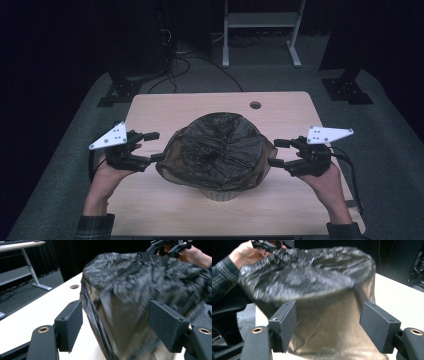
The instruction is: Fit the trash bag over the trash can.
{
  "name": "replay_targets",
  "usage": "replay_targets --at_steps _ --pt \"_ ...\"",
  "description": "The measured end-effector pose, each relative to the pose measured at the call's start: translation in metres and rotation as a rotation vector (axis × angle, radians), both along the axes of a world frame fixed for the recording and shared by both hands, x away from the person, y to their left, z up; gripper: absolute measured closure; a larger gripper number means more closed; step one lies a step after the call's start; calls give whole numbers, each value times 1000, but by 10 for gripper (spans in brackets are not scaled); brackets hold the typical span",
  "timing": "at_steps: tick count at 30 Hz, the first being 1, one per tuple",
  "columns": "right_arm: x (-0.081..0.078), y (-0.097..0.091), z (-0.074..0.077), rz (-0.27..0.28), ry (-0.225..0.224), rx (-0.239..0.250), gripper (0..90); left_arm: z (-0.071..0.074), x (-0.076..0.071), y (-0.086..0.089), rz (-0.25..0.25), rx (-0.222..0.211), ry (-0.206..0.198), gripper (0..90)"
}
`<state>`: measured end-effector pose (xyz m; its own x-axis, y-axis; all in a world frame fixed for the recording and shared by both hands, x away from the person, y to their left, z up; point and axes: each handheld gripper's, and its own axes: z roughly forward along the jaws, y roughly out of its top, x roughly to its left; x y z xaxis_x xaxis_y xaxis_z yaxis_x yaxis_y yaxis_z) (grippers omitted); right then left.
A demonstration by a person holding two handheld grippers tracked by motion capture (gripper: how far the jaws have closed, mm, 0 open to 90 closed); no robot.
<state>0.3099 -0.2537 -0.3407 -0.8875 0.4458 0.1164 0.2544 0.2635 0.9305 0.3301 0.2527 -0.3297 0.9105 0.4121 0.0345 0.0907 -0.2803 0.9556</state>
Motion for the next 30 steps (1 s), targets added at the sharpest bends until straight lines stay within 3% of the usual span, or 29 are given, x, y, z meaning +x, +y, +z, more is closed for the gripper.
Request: replay_targets --at_steps 4,10,14,17,22,25,26,28,30 --pt "8 8 9 -4 -5 -2 284 9 20 -20 -13 -17 11 272" --pt "11 10 9 -20 -10 8 288 20 48 -53 -30 6 34 271" --pt "14 11 7 -27 0 -2 282 18 65 -66 -23 25 57 271" --pt "18 12 6 -34 13 -2 273 12 77 -74 -25 35 102 285" --pt "21 13 3 2 54 20 275 2 86 -78 -45 72 154 525" --pt "20 15 3 46 88 28 300 3 85 -79 -14 56 154 650" --pt "20 16 2 59 98 33 312 5 84 -78 -5 58 136 687" --pt "20 17 1 102 125 42 413 10 82 -75 9 51 115 777" --pt "17 15 3 118 115 45 648 11 82 -74 10 52 114 807"
